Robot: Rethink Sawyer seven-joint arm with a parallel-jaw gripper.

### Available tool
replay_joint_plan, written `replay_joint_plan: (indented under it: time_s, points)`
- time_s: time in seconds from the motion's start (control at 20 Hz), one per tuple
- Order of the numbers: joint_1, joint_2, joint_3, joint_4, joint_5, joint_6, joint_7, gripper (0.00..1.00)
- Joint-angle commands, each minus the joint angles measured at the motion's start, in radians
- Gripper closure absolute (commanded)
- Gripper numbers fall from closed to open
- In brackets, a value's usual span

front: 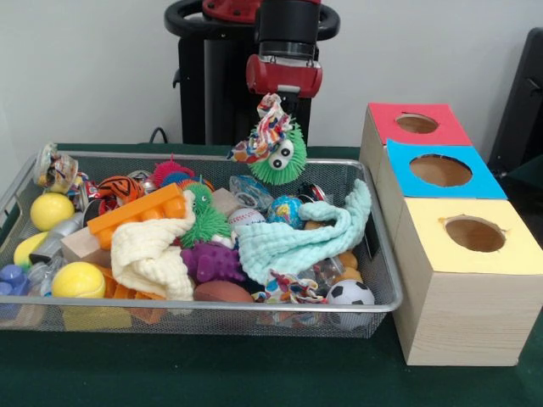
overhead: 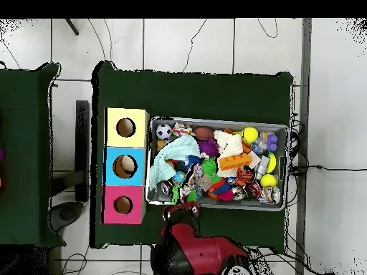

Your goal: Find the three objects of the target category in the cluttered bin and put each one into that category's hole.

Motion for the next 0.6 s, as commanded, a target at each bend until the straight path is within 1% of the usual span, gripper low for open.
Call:
replay_joint_plan:
  time_s: [0.05, 0.15, 0.35, 0.6]
  points:
    - [-0.041, 0.070, 0.139, -0.168, -0.039, 0.079, 0.102, 1.00]
    - [-0.048, 0.081, 0.149, -0.176, -0.053, 0.067, 0.098, 1.00]
    - [-0.050, 0.074, 0.165, -0.188, -0.086, 0.047, 0.090, 1.00]
    - [-0.051, 0.073, 0.172, -0.193, -0.107, 0.056, 0.091, 1.00]
